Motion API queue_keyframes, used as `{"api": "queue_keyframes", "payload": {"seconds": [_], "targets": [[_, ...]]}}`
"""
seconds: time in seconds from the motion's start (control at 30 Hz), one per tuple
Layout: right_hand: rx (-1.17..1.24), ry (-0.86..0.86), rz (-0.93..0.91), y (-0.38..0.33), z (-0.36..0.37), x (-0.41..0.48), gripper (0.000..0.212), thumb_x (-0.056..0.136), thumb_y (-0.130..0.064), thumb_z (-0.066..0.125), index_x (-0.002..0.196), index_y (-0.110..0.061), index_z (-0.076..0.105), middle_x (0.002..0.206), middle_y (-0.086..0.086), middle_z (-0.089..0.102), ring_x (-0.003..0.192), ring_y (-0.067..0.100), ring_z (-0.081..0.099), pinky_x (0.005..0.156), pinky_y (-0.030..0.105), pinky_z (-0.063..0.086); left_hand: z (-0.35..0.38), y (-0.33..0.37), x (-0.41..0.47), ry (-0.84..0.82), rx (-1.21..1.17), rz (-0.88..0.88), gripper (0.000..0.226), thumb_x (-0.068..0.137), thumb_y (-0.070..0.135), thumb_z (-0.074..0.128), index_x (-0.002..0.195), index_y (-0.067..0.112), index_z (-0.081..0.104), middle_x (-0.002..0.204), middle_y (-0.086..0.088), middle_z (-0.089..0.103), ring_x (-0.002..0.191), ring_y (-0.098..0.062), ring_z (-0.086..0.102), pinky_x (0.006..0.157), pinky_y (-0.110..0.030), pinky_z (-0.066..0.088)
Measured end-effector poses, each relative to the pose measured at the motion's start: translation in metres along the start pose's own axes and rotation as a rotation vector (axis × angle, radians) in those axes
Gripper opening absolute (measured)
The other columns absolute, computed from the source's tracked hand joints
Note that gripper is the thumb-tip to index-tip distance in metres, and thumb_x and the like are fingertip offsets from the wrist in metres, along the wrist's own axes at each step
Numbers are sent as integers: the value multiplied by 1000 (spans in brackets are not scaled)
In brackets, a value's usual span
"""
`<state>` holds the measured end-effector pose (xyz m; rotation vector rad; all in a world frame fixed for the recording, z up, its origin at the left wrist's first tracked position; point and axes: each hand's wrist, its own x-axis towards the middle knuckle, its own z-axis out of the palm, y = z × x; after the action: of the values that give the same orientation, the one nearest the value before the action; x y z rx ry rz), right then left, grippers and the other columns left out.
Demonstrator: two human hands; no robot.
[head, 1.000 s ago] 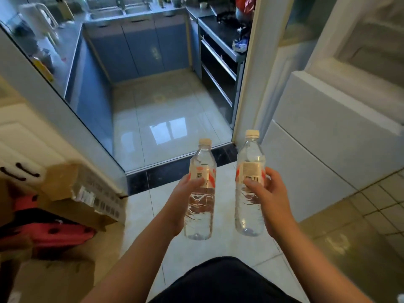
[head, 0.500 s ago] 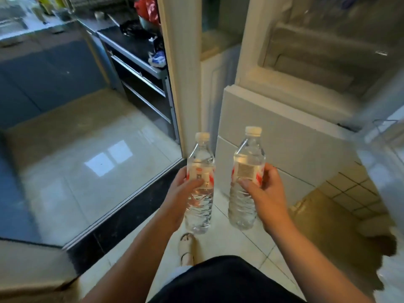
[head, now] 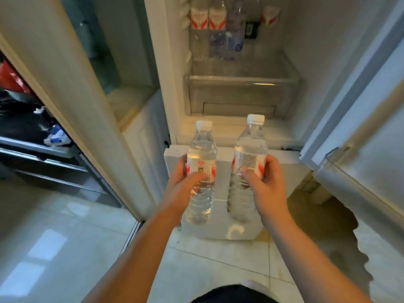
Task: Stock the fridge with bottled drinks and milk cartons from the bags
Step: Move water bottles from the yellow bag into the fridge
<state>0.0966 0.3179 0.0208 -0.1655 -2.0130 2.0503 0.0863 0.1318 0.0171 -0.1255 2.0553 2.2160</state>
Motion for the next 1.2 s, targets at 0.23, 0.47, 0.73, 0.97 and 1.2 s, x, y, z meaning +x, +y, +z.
{"api": "queue_keyframes", "payload": {"seconds": [0.23, 0.47, 0.73, 0.97, 1.2], "targets": [[75, 77, -119, -35, 17, 93, 37, 89, -15, 67, 123, -21, 56, 110, -2, 67, 100, 14, 67, 79, 33, 56, 23, 57, 90, -26, -6, 175, 60, 76, 25, 72, 132, 24, 51, 116, -4, 67, 106, -21, 67, 91, -41, 55], [167, 70, -287, -79, 35, 190, 38, 75, -22, 67, 113, -21, 62, 94, -5, 70, 88, 14, 68, 73, 27, 55, 54, 131, 168, -43, -54, 402, 53, 69, 21, 70, 121, 25, 59, 104, 1, 73, 96, -17, 71, 77, -31, 57], [271, 53, -467, -115, 40, 295, 40, 72, -8, 57, 111, -7, 59, 78, -13, 67, 72, 1, 61, 65, 15, 49, 98, 190, 253, -58, -116, 582, 69, 73, 8, 68, 139, 14, 49, 121, -9, 69, 109, -23, 68, 89, -39, 58], [235, 110, -480, -125, 26, 358, 39, 71, -14, 56, 110, -19, 58, 87, -9, 66, 76, 2, 62, 68, 16, 50, 140, 206, 315, -31, -81, 637, 63, 76, 5, 65, 136, 18, 51, 115, 1, 71, 105, -15, 69, 86, -33, 57], [181, 128, -384, -111, 5, 403, 47, 78, 3, 67, 119, -16, 53, 104, -2, 67, 82, -2, 65, 68, 16, 49, 169, 196, 353, -62, -53, 589, 56, 73, 6, 70, 126, 22, 56, 112, 1, 72, 104, -14, 69, 83, -28, 57]]}}
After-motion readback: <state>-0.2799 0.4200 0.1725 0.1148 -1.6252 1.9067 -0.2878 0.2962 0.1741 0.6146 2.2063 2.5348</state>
